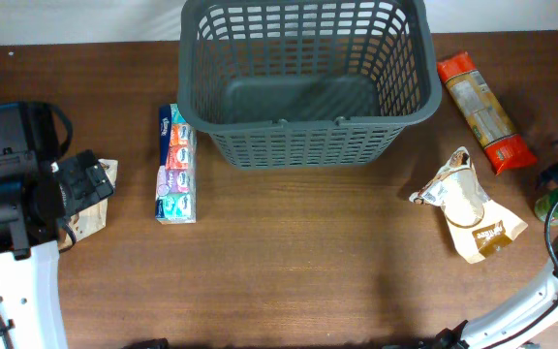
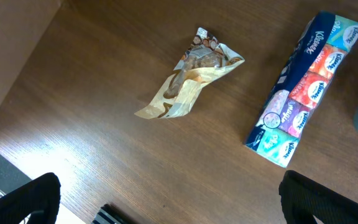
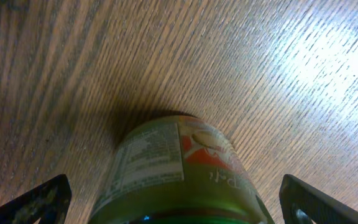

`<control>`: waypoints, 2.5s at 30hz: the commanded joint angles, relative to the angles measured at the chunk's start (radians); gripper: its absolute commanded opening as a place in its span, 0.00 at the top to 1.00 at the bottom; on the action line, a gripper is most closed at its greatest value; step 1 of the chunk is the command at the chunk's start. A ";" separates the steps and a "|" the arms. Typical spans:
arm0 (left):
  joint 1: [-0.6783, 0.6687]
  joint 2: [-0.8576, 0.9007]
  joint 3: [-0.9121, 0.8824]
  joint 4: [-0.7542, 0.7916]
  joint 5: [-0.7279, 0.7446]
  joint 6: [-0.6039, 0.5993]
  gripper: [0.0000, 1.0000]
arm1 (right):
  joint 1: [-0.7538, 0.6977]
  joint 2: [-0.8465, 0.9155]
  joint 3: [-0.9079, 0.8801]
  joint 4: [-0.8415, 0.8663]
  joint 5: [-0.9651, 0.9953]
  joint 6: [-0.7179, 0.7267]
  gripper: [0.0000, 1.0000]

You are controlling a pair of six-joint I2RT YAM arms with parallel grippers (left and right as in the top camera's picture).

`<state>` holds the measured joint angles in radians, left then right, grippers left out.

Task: Pack container
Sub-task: 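Lower the right gripper over the green-lidded jar and grasp it, then lift the jar with the right gripper and carry it into the basket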

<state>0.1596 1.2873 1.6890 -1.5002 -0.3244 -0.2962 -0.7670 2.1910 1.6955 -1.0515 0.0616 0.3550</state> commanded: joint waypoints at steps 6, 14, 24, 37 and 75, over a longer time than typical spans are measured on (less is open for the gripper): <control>0.005 0.003 0.011 -0.001 0.008 -0.002 0.00 | 0.002 0.015 -0.013 0.002 -0.005 -0.007 0.01; 0.005 0.003 0.011 -0.001 0.008 -0.002 0.01 | 0.002 0.018 -0.013 0.005 -0.005 -0.007 0.01; 0.005 0.003 0.011 0.000 0.008 -0.002 0.00 | 0.002 0.024 -0.013 0.009 -0.005 -0.007 0.01; 0.005 0.003 0.011 0.000 0.008 -0.002 0.00 | 0.002 0.026 -0.013 0.010 -0.005 -0.007 0.01; 0.005 0.003 0.011 0.011 0.008 -0.002 0.00 | 0.008 -0.023 0.295 -0.224 -0.115 -0.008 0.96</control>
<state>0.1596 1.2873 1.6890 -1.4982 -0.3241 -0.2962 -0.7654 2.2131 1.8687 -1.2491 -0.0315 0.3431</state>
